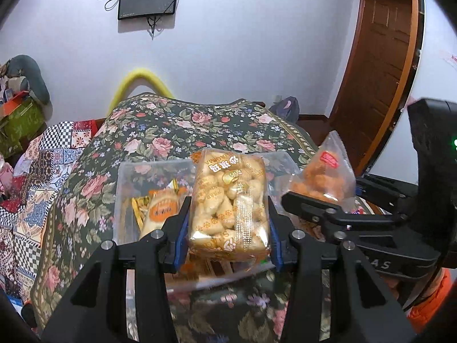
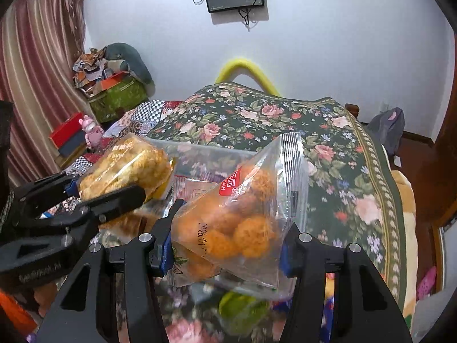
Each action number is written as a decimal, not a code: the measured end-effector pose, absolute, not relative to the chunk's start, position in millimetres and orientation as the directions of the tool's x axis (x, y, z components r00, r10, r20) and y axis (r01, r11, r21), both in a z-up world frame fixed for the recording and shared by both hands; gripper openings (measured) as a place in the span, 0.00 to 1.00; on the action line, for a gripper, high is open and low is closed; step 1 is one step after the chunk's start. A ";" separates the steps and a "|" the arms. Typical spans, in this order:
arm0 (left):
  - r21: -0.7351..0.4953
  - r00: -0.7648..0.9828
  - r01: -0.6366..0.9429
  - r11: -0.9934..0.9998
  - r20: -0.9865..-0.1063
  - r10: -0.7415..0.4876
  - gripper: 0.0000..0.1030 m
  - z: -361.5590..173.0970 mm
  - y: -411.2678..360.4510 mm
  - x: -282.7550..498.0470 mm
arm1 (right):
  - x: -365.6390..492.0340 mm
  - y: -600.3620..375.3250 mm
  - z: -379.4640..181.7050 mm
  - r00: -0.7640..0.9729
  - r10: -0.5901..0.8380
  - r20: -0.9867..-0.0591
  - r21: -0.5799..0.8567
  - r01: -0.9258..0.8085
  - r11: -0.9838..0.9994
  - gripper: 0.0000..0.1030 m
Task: Organize snacks
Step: 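Lower the cookie bag into the box and open while the right tool releases the orange ball bag inside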
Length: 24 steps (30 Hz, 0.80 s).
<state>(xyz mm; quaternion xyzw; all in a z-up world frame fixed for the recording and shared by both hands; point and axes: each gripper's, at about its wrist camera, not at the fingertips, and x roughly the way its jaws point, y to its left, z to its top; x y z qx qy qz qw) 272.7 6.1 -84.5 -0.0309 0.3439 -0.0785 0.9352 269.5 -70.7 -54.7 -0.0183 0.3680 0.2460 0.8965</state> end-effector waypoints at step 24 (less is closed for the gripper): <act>-0.165 0.733 0.071 0.984 -0.661 -0.164 0.47 -85.6 34.5 284.2 | 278.3 -68.9 -47.1 0.617 0.404 -0.675 0.099 -0.467 0.879 0.69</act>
